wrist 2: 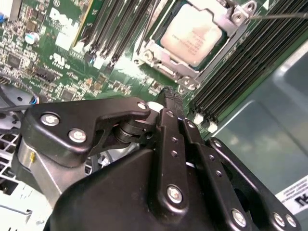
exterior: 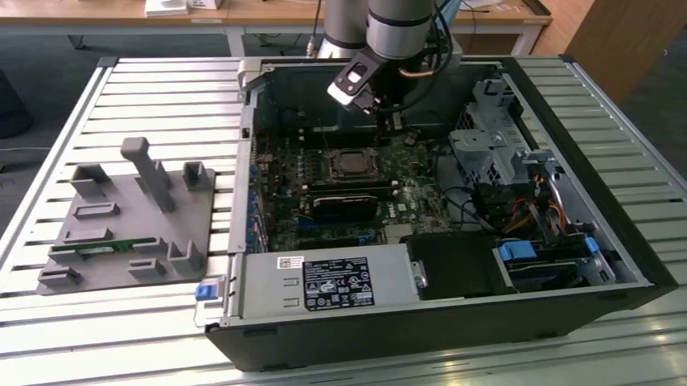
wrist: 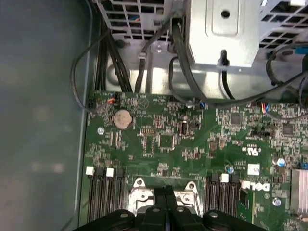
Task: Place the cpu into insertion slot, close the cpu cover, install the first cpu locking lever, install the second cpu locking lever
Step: 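Close the cpu cover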
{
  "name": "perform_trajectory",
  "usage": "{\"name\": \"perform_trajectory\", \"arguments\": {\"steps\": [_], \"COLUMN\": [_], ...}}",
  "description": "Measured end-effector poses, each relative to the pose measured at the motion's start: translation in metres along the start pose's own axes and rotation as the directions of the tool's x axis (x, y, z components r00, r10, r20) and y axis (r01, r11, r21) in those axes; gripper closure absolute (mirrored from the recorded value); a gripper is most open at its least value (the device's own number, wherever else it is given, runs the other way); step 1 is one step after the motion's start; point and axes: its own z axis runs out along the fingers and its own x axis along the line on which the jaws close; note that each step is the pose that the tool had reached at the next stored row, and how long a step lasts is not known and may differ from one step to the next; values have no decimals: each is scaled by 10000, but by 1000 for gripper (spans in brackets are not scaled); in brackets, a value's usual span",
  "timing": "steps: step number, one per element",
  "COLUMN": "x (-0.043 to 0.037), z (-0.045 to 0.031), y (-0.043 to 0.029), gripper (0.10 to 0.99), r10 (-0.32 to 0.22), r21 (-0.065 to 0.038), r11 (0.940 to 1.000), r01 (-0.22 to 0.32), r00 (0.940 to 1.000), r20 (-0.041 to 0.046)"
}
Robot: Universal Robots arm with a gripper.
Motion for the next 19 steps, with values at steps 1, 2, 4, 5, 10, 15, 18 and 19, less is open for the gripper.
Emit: {"name": "perform_trajectory", "arguments": {"steps": [1,2,4,5,10,15,18,19], "x": [1,1,3,4,7,10,12,13], "z": [6,12,24,30,42,40,37,37], "y": [-18,-37,-79,-95,-185,-252,-304,-320], "gripper": [980,980,980,980,980,980,980,980], "r10": [1,0,0,0,0,0,0,0], "r21": [0,0,0,0,0,0,0,0], "r11": [10000,10000,10000,10000,10000,10000,10000,10000], "r01": [-1,0,0,0,0,0,0,0], "r00": [10000,10000,10000,10000,10000,10000,10000,10000], "r20": [1,1,1,1,1,0,0,0]}}
